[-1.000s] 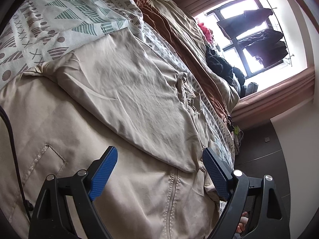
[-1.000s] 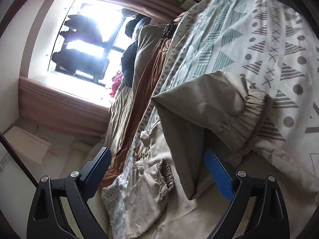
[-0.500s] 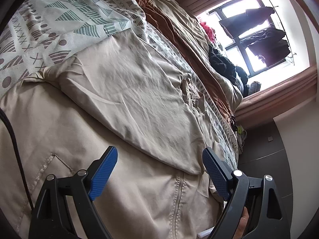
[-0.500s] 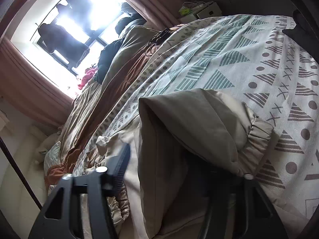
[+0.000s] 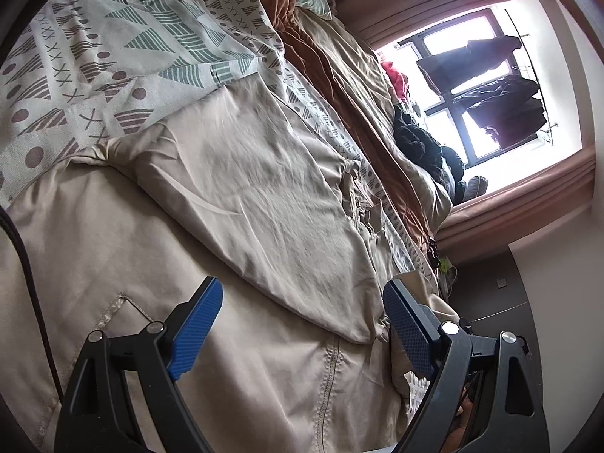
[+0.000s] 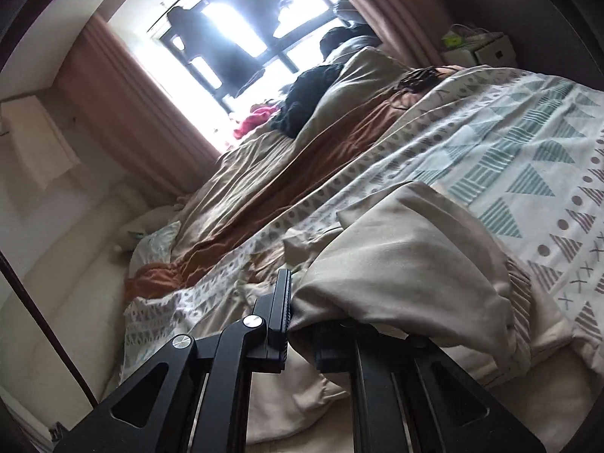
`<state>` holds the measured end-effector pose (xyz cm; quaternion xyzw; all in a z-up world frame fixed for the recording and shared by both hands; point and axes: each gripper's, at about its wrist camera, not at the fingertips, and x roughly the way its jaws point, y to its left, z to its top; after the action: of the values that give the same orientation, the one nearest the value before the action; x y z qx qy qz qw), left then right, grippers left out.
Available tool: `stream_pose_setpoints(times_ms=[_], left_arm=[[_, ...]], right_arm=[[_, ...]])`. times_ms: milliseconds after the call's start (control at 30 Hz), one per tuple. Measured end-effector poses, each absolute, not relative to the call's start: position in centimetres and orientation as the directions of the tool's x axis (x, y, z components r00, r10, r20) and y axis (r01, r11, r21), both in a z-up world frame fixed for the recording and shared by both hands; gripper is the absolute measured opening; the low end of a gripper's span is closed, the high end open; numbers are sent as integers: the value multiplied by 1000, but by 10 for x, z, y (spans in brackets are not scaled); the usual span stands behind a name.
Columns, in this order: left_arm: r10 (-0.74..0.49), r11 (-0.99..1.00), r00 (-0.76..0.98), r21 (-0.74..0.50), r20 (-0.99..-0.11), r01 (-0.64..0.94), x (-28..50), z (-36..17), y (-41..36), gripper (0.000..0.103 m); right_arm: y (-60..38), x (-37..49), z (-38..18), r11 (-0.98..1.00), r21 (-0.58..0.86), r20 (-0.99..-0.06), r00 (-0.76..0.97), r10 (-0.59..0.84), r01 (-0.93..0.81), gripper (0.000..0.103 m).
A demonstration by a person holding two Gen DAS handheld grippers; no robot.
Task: Fold large clothes
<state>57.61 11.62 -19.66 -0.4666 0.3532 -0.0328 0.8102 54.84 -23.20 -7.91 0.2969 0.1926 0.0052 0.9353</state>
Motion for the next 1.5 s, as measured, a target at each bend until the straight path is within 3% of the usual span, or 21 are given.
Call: stream_pose_setpoints(times_ms=[233,367,467,500,533,567,633,800,1000,1167,1500], left_arm=[[-388,554,750,-786,-535,-274,575,-195,120,88],[-406,522,755,-809,-514,-270,575,-196,123,88],[-421,519,750,-814,-510,-263,576,-195,122,88],[-427,521,746,-814,-510,-258,578,-195,120,88],[-433,523,742,-813,-511,-254,580,-195,119,88],[-439,527,737,-812,-513,-251,581,-195,117,88],[-448,530,731,-811,-514,-246,583,-195,114,88],[-441,534,733,-808,-517,-249,581,-195,113,88],[-420,547,739,-797,-527,-257,580,-195,113,88],[-407,559,738,-786,-538,-265,583,-196,110,88],[-397,579,731,-770,-554,-269,588,-198,108,88]], right_arm=[[-175,579,-114,886,461,-532,812,240,40,6],[-178,599,-146,850,516,-647,700,302,110,7],[-190,603,-158,822,551,-677,655,337,147,10],[-194,604,-158,808,568,-677,648,349,157,14],[-197,603,-159,792,590,-671,643,370,159,30],[-199,600,-157,774,615,-655,643,396,150,53],[-200,593,-149,752,645,-629,651,425,132,72],[-216,570,-144,699,705,-573,678,460,121,72],[-265,538,-134,692,699,-536,771,344,178,72],[-308,531,-153,643,713,-556,785,274,280,72],[-318,561,-177,581,742,-573,765,293,333,72]])
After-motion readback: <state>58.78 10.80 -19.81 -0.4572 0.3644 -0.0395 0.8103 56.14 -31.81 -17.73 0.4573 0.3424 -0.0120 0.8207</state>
